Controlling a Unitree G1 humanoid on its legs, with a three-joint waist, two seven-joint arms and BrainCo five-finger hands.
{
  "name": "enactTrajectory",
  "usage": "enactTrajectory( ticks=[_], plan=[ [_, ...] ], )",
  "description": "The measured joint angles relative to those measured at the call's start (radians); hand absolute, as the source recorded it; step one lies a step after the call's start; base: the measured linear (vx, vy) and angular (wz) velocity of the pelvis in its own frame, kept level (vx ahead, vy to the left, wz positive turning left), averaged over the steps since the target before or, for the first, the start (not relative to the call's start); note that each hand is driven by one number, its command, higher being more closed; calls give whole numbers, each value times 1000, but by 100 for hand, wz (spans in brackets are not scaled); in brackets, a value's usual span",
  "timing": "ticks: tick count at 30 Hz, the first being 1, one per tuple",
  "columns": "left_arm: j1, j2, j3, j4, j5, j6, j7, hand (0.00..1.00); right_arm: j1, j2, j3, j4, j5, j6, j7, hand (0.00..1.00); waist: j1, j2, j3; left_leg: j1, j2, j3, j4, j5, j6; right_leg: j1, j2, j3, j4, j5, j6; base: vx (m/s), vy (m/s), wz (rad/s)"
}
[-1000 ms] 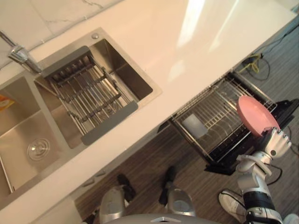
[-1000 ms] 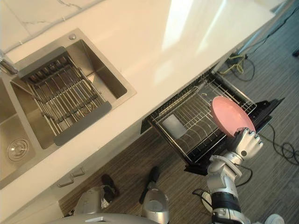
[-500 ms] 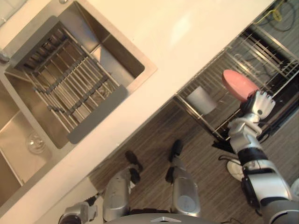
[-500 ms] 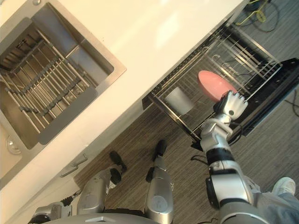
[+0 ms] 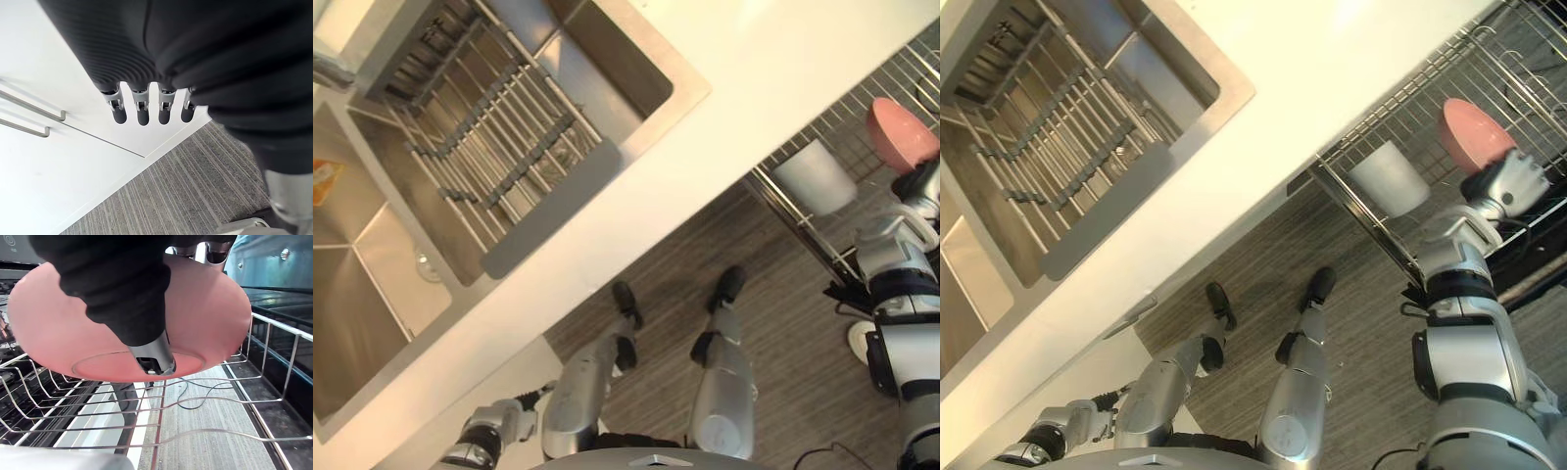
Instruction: Walk over to the sink, pick up the cup, carry it to the dishwasher, place the cup inside the dishwasher, then close the dishwasher door
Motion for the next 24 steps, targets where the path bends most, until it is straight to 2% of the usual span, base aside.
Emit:
enactTrajectory(
  ticks=[4,5,10,14,16,18,21,23,24],
  plan=[
    [16,-10,-39,-1,0,-21,3,0,68,-28,-47,-41,0,18,12,100,-7,21,-14,2,-35,-51,-18,7,8,-2,-45,-21,44,-24,12,29,56,30],
    [20,-9,-41,-1,0,-21,3,0,69,-28,-49,-41,0,18,16,0,-9,22,-16,2,-41,-58,-25,12,10,-2,-51,-28,48,-23,13,10,24,23],
    [39,-9,-41,-10,1,-19,-6,0,80,-28,-80,-76,-1,14,35,0,-7,26,-18,2,-55,-78,-43,24,11,1,-64,-40,53,-20,16,21,-39,13],
    [55,-9,-40,-27,2,-19,-17,0,84,-27,-107,-87,2,-6,31,0,-10,28,-19,16,-58,-83,-51,35,19,15,-65,-42,52,-18,19,55,-101,3],
    [68,-10,-39,-47,2,-19,-17,0,102,-26,-145,-94,41,-33,5,0,-12,28,-19,35,-58,-91,-53,34,17,36,-65,-47,53,-22,21,55,-104,5],
    [69,-12,-28,-48,2,-18,-18,0,121,-7,-204,-130,124,-81,-18,0,-21,27,-19,59,-58,-100,-59,32,16,61,-65,-56,57,-30,22,47,-97,7],
    [72,-18,-18,-48,4,-18,-18,0,138,30,-247,-164,175,-119,-28,0,-36,27,-19,90,-57,-102,-69,30,12,91,-65,-63,60,-36,24,47,-92,4],
    [74,-35,20,-48,21,-18,-18,0,178,64,-281,-215,199,-166,12,0,-48,24,-17,121,-54,-102,-71,26,8,123,-64,-68,63,-42,27,49,-108,2],
    [74,-36,26,-48,23,-18,-18,0,188,71,-285,-233,201,-171,31,0,-51,23,-16,129,-53,-102,-72,26,7,131,-63,-69,62,-44,28,43,-108,-1]
  ],
)
